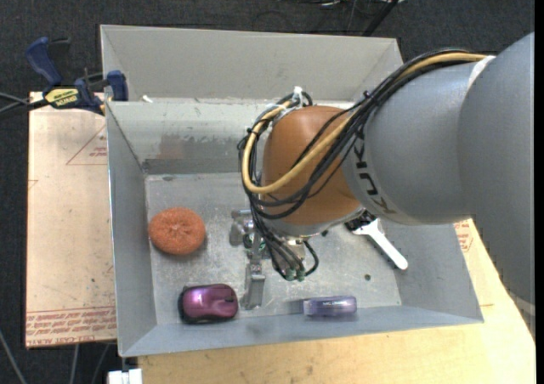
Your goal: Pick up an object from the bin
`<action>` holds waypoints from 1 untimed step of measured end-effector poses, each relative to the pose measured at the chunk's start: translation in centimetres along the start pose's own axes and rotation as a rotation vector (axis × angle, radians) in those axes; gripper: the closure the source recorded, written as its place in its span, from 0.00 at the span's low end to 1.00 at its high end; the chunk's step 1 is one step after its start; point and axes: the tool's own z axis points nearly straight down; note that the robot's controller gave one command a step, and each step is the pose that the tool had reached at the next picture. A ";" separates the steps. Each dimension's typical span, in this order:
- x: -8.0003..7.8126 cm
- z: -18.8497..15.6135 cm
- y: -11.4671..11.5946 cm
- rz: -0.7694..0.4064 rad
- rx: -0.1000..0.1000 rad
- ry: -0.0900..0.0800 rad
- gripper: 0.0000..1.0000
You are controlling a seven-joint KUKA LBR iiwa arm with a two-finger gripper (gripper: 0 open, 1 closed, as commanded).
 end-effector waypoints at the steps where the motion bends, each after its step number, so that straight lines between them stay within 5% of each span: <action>1: 0.0 0.0 0.0 0.000 0.000 0.000 0.00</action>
Offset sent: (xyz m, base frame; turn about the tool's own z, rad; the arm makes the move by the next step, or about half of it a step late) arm 0.0946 -0.0848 -0.0077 -0.0837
